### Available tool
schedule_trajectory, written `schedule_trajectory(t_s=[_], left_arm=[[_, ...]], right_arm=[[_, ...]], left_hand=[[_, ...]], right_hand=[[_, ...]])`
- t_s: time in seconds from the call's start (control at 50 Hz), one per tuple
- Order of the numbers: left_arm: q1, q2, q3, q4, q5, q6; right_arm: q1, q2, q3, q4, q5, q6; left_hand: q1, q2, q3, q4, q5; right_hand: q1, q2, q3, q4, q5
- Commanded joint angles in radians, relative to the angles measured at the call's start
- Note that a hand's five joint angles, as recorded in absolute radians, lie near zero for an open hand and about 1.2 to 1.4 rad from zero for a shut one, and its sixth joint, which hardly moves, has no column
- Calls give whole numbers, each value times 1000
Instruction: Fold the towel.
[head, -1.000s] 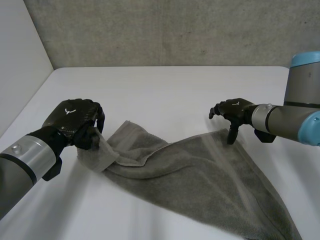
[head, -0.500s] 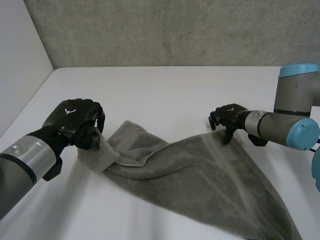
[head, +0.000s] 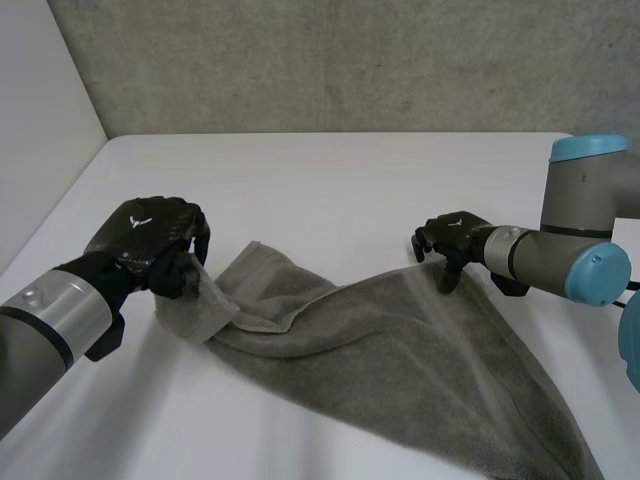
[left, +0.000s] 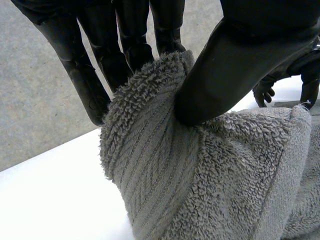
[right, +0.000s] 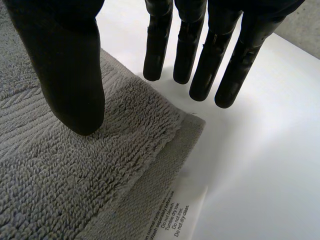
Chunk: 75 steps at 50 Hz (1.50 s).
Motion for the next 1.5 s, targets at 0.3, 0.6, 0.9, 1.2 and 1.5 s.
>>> schedule_trajectory(t_s=[0.3,0.6,0.9,1.2,1.5], left_arm=[[0,-2,0,0,-1,0],[2,-2,-1,0,-1,0],[2,0,54,-2,-1,-29],[-3,-370,747,-127,-12,-105],[66,-419,1338,113,-55,-593]], right_arm=[[1,11,8,-5,0,-2],[-3,-26,77,-8,-2,-2],[-6,-191,111,4,-29,6],[50,-44,-749,159,114,-133],[59,-112,-1092,-139,121,224]], left_hand=[[75,-7,36,0,52],[75,-7,36,0,52],[95,14,56,20,73],[110,29,71,35,87],[116,35,77,41,93]], right_hand=[[115,104,116,118,135],[365,354,366,368,385],[796,785,796,798,815],[796,785,796,798,815],[796,785,796,798,815]])
